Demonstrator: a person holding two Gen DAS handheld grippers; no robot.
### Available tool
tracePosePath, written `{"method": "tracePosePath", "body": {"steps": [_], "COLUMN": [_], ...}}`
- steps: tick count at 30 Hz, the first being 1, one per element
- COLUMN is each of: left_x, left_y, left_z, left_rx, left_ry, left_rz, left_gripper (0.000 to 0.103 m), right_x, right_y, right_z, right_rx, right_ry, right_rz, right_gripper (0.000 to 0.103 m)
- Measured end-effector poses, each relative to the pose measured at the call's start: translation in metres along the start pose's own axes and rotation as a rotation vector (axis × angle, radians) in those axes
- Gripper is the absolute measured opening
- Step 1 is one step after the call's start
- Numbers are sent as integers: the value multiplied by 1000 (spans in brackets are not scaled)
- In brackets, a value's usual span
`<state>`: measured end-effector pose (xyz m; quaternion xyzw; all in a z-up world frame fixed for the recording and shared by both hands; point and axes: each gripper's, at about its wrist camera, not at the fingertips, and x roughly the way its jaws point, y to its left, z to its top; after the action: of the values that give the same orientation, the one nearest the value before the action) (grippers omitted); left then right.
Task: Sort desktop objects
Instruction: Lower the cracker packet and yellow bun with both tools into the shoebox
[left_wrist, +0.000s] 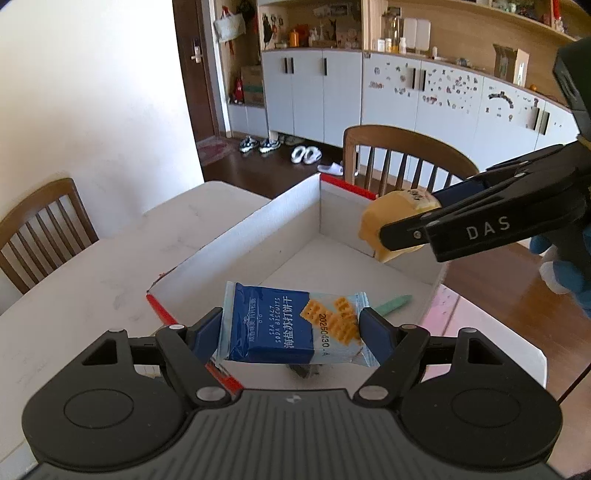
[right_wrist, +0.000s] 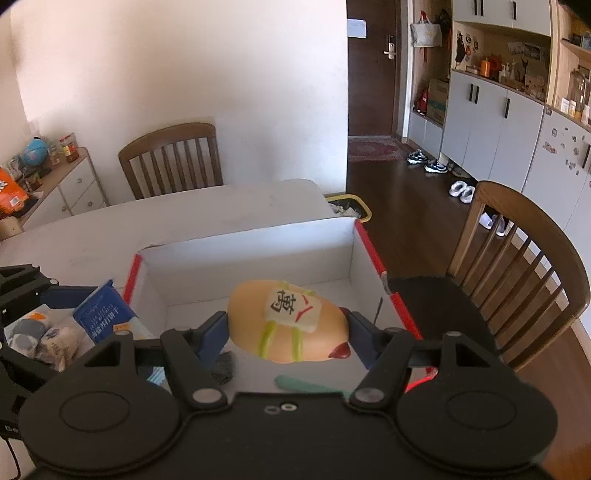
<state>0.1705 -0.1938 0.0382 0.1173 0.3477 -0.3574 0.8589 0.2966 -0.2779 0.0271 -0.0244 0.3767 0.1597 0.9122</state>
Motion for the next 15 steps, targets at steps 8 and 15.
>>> {"method": "tracePosePath", "body": {"steps": [8, 15], "left_x": [47, 78], "left_y": [13, 24], "left_z": [15, 24], "left_rx": [-35, -36], "left_ry": [89, 152], "left_rz": [-15, -4], "left_gripper": [79, 79], "right_x": [30, 49], "right_y": [-6, -8], "right_z": [-1, -4], "right_rx": [-16, -58], "right_ry": [40, 76], "right_rz": [-20, -22], "right_gripper": [69, 69]}}
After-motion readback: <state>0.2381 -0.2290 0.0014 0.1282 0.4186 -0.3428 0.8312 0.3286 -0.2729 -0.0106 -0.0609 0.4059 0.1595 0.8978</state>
